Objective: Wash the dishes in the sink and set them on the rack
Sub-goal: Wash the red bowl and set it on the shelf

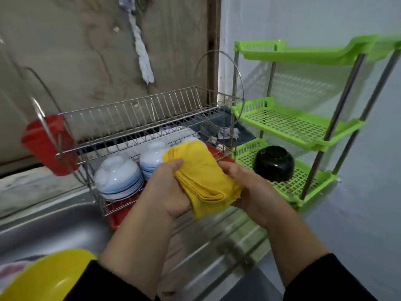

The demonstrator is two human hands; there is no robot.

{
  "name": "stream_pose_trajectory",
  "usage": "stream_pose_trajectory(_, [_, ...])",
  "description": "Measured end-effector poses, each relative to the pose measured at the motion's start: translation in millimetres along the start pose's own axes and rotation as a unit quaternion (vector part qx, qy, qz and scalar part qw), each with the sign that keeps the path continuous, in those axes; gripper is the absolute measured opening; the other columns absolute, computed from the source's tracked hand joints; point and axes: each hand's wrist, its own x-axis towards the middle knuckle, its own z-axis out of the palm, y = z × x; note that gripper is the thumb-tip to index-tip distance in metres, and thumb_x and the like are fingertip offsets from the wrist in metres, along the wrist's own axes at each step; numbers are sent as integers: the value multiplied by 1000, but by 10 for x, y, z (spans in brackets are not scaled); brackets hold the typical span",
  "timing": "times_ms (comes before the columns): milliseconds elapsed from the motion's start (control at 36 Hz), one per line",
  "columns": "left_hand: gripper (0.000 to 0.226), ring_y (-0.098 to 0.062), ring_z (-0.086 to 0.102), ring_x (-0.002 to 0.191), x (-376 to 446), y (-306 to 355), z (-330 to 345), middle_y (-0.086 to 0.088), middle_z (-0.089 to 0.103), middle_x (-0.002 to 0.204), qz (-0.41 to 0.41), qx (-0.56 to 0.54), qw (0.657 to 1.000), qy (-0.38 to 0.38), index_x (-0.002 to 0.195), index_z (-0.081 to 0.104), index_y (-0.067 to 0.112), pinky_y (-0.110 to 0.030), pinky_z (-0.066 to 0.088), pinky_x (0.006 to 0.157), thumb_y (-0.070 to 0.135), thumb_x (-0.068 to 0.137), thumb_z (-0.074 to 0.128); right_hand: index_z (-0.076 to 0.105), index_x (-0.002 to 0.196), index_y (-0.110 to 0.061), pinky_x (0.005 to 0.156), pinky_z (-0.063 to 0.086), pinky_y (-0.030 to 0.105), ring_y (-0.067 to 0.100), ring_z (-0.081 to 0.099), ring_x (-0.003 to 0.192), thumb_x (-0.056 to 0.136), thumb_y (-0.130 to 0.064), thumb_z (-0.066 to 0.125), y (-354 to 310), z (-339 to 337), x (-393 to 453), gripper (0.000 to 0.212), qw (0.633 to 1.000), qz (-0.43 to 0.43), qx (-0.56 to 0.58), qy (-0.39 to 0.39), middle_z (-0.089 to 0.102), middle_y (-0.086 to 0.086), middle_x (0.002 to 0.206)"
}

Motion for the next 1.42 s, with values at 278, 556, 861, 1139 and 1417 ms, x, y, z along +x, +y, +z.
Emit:
stream_pose_trajectory(278, [53,-37,49,118,-846,283,-761,-25,49,136,30,-36,998,51,135,44,-5,-48,37,83,33,100,33,39,124,-50,84,39,3,-25,44,98,81,-9,70,259,1009,-432,66,945,-173,-255,-106,45,-10,123])
stream_pose_trajectory(556, [49,-35,50,122,-1542,390,-1284,-22,53,134,124,-78,986,75,131,49,-3,-45,40,84,33,102,32,41,131,-44,106,30,36,32,35,128,79,-72,47,708,1752,-615,60,829,-404,-379,-75,26,-7,145])
stream_pose_trajectory(861, [56,-28,54,121,-1930,380,-1557,-16,59,129,152,12,987,44,129,55,6,-39,44,100,48,97,37,38,125,-49,114,27,26,0,33,135,77,-77,42,708,2469,-888,56,920,-257,-254,-150,39,-14,142])
stream_pose_trajectory(1139, [100,-23,49,97,-2048,572,-1749,-11,68,108,77,226,971,9,134,47,2,-29,34,85,74,85,-4,55,122,-24,85,55,31,16,66,103,75,-17,73,873,2589,-984,51,983,-55,67,-161,70,2,112])
stream_pose_trajectory(1417, [72,-15,61,85,-1922,676,-1654,-15,60,123,40,425,903,39,114,61,12,-26,45,64,54,99,4,60,115,-13,69,52,40,20,68,74,89,-18,46,868,2557,-1002,30,969,101,192,-118,70,7,91])
